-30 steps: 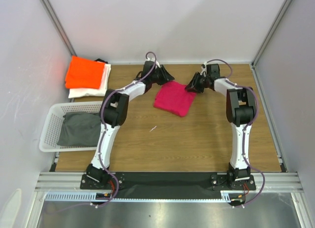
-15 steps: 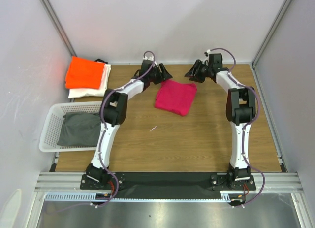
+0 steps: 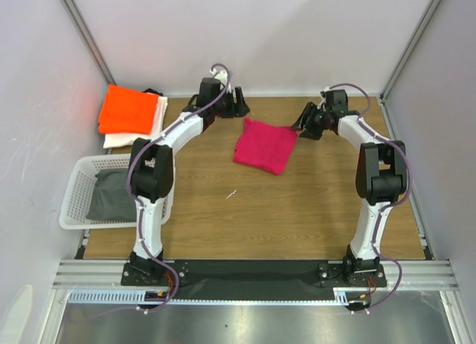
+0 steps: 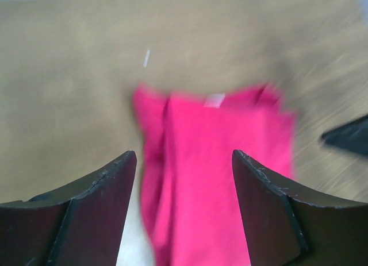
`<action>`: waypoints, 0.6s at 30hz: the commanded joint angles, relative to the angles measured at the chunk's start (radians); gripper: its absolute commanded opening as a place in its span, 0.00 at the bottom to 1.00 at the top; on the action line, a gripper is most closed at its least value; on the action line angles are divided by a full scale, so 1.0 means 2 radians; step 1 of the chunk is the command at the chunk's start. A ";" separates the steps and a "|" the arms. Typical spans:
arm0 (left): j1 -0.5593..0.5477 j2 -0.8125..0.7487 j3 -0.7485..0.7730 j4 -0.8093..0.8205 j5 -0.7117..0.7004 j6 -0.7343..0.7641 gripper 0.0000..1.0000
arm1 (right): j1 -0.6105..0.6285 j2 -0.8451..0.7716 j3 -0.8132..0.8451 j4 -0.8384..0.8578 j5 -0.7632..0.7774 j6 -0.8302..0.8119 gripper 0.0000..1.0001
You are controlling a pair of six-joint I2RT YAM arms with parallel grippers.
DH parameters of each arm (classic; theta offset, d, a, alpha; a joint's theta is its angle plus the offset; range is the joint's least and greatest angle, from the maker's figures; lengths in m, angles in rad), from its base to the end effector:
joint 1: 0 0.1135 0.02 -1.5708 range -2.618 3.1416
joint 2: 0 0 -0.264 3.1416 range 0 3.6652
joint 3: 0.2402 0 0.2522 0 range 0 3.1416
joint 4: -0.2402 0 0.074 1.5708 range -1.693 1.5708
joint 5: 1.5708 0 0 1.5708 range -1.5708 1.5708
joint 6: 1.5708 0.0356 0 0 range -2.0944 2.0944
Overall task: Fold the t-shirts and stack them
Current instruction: Fold the tshirt
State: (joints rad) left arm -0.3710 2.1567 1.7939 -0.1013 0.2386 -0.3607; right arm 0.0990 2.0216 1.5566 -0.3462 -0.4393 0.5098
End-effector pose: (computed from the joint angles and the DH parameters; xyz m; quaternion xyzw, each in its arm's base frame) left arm 0.4754 -0.1940 0.2540 0.0669 0.8444 -0.2812 0.4510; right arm 0.4503 0.0599 0.2179 0.1058 0.9038 0.3015 0.2845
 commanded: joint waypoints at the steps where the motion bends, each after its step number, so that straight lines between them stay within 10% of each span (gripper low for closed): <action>1: -0.005 -0.008 -0.036 -0.061 -0.013 0.031 0.74 | 0.005 0.013 -0.005 0.010 0.023 0.009 0.56; 18: -0.033 -0.031 -0.172 0.003 0.057 -0.009 0.58 | 0.027 0.137 0.126 0.004 0.020 -0.006 0.46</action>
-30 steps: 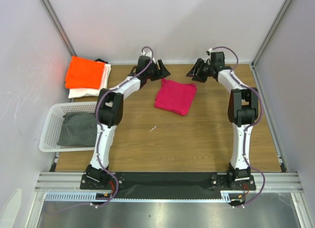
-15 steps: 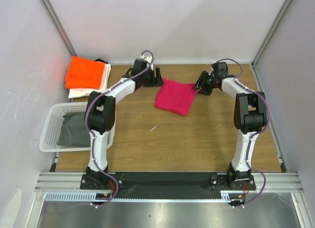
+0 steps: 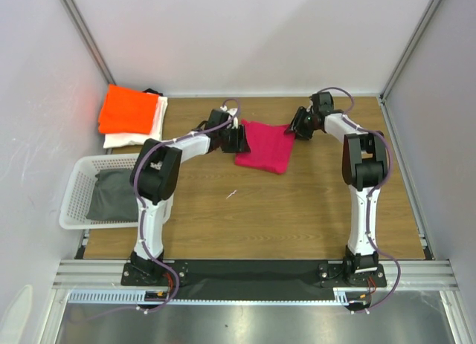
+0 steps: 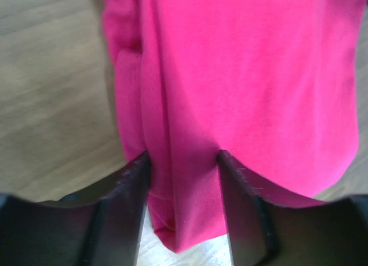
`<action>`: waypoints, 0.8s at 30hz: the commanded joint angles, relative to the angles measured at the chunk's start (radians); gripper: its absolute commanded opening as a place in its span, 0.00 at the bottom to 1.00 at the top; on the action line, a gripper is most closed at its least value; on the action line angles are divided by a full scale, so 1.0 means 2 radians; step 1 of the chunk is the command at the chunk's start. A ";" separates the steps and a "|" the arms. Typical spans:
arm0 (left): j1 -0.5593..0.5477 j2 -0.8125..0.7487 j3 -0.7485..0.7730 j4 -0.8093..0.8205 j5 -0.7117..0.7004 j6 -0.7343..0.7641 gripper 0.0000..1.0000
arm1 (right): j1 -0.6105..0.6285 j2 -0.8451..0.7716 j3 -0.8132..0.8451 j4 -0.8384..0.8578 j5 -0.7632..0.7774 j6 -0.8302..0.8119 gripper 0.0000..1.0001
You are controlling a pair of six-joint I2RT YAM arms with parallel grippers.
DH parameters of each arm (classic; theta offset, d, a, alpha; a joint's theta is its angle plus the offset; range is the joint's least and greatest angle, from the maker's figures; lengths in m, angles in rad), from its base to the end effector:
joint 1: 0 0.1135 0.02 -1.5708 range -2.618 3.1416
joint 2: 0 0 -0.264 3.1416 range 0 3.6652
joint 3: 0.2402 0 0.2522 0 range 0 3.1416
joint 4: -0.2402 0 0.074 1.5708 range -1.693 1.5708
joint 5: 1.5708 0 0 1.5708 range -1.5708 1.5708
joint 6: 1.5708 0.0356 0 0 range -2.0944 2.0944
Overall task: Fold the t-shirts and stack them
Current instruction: Fold the tshirt
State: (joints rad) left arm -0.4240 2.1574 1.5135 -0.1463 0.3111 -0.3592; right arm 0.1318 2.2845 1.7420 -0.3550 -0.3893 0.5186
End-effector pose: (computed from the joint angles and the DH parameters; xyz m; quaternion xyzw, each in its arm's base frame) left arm 0.4275 -0.2049 0.1576 0.0885 0.9112 -0.2759 0.2927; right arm 0.4942 0.0791 0.1544 0.1153 0.9211 0.2765 0.2488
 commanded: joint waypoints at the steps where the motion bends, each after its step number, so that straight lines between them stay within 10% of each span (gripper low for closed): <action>1: -0.008 -0.039 -0.040 0.028 0.022 -0.011 0.55 | 0.014 0.009 0.038 0.009 -0.007 -0.012 0.45; 11: -0.014 -0.101 -0.108 0.049 0.032 -0.029 0.24 | 0.028 0.051 0.099 0.013 -0.055 -0.028 0.47; 17: 0.000 -0.107 -0.052 -0.013 0.006 -0.010 0.68 | 0.014 0.063 0.191 -0.052 -0.057 -0.053 0.70; 24: 0.049 -0.056 0.068 -0.043 -0.024 -0.064 0.71 | -0.019 0.010 0.188 -0.083 -0.070 -0.063 0.81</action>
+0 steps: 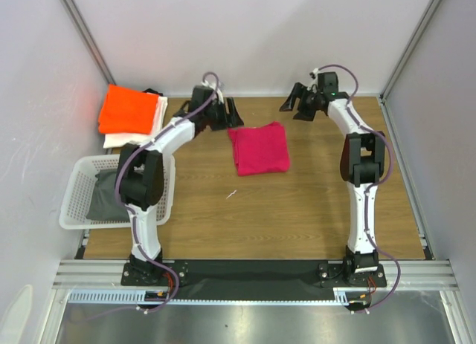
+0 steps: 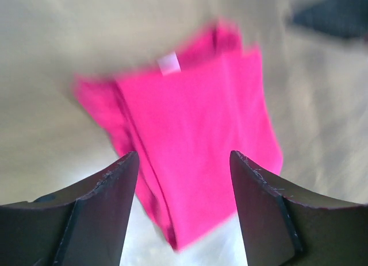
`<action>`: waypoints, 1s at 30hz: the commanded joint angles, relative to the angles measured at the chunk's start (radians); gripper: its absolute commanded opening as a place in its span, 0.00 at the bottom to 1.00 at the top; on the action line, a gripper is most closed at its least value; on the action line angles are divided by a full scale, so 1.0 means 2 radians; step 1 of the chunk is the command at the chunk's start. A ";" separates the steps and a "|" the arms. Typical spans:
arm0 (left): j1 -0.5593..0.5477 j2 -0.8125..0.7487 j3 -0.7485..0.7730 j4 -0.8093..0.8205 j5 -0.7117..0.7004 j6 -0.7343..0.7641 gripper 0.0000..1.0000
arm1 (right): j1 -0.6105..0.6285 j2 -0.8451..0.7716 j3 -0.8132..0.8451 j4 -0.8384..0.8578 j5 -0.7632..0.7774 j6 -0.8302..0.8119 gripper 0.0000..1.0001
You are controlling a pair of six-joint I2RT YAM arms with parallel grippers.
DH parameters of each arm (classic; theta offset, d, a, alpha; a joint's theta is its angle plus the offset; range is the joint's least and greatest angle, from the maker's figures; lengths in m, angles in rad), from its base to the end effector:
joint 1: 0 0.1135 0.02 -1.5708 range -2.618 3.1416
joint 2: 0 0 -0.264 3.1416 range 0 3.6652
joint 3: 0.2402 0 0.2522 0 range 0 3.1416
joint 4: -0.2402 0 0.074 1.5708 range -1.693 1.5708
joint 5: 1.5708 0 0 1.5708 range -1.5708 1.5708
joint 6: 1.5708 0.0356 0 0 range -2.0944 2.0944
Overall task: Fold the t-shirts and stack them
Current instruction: Fold the tshirt
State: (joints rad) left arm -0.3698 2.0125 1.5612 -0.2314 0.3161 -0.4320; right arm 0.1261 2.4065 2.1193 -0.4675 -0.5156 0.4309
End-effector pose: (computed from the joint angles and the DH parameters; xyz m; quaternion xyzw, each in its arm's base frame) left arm 0.4278 -0.1777 0.2313 0.0399 0.8934 -0.2964 0.3351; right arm 0.5377 0.0859 0.2068 0.0347 0.8926 0.3305 0.3046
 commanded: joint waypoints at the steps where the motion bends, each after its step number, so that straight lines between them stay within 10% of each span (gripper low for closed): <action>1: 0.022 0.024 0.055 -0.002 -0.029 -0.029 0.71 | -0.016 -0.064 -0.010 -0.029 -0.002 -0.022 0.81; 30: 0.010 0.139 0.092 0.052 -0.029 -0.101 0.58 | 0.016 -0.002 -0.038 -0.019 0.022 -0.031 0.56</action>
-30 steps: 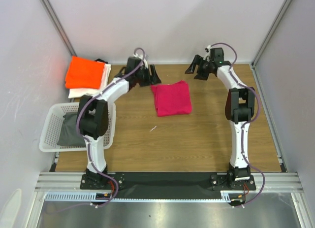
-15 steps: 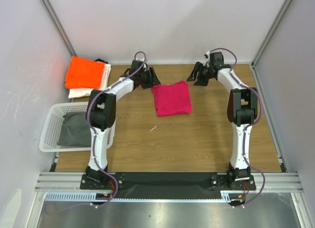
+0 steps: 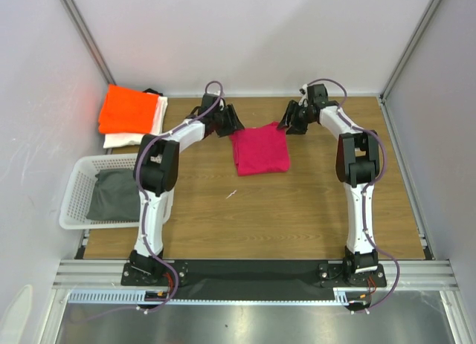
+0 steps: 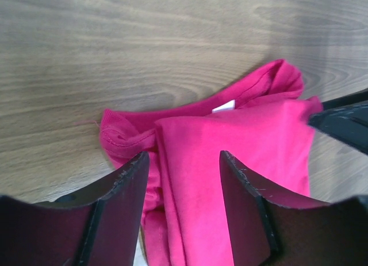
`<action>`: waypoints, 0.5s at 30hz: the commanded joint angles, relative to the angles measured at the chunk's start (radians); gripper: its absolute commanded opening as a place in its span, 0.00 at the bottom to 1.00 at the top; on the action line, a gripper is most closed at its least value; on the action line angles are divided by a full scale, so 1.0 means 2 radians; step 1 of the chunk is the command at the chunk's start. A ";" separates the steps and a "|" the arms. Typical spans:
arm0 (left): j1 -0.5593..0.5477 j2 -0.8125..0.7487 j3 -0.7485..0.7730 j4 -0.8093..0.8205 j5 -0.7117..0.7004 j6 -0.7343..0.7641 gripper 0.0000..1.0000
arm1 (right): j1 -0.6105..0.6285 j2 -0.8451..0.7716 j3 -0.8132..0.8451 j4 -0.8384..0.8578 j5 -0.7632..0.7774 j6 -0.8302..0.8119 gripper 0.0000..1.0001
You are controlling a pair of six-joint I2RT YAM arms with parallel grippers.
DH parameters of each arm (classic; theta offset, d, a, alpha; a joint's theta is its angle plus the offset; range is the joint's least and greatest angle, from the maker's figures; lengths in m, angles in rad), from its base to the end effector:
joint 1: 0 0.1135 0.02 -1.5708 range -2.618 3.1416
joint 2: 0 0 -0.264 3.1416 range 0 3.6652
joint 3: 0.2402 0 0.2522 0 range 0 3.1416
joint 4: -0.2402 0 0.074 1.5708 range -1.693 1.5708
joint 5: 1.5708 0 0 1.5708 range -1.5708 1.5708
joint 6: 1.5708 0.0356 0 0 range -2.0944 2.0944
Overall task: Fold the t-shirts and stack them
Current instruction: Fold the tshirt
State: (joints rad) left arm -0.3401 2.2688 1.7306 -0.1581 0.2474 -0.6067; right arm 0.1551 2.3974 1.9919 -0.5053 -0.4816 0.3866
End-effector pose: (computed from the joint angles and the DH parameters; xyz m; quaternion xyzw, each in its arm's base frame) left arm 0.4817 -0.1797 0.1721 -0.0677 0.8980 -0.2911 0.3230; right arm 0.5188 0.0978 0.1674 0.0294 0.9215 0.3016 0.2429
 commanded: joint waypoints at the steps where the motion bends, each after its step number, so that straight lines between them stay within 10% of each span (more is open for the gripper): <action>1: -0.005 0.013 0.008 0.015 0.005 -0.014 0.57 | 0.001 0.002 0.026 0.000 0.005 -0.009 0.55; 15: -0.005 0.021 0.008 0.051 0.011 -0.027 0.09 | 0.004 0.008 0.027 0.010 0.002 -0.009 0.17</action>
State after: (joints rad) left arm -0.3450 2.3192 1.7306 -0.1146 0.2626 -0.6491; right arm 0.1562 2.4027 2.0052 -0.5018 -0.4789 0.3824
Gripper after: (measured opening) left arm 0.116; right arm 0.203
